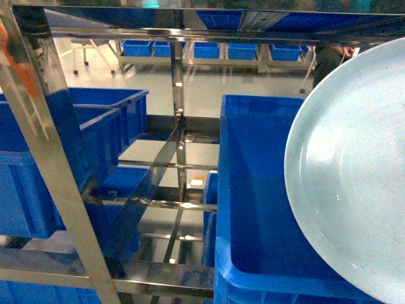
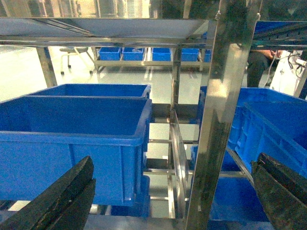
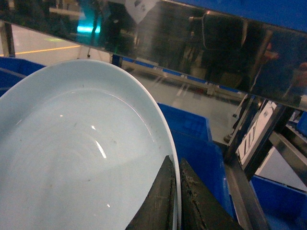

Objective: Place blue tray on left shelf second layer neatly

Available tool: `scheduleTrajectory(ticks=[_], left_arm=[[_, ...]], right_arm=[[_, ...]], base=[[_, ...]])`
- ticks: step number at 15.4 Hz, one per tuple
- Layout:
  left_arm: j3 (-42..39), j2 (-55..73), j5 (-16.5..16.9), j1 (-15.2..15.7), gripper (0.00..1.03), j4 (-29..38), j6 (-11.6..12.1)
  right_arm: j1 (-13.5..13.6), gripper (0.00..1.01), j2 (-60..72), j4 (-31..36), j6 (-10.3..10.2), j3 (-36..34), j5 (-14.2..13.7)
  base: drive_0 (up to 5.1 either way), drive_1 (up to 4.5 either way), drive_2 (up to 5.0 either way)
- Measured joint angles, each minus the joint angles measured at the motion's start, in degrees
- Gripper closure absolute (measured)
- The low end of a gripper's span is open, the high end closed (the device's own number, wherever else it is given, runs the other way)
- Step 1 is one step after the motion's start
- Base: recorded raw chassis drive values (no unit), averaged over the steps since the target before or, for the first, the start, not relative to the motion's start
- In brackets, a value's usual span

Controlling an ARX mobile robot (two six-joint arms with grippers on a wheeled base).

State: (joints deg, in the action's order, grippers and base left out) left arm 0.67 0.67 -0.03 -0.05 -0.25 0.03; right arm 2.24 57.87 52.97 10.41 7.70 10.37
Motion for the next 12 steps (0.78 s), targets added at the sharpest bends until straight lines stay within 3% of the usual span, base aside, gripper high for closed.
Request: scheduleTrajectory(ticks=[7, 12], left_arm=[[0.0, 0.0, 0.0, 0.0, 0.05, 0.0, 0.0], [0.0, 0.0, 0.0, 0.0, 0.05, 0.0, 0.0]], right_arm=[[-5.1, 0.99, 14.5, 12.2, 1.3, 0.2, 3.2], [-7.9, 0.99, 25.5, 19.4, 1.7, 4.4, 5.2]], base=[[0.0, 0.0, 0.0], [0.0, 0.0, 0.0]])
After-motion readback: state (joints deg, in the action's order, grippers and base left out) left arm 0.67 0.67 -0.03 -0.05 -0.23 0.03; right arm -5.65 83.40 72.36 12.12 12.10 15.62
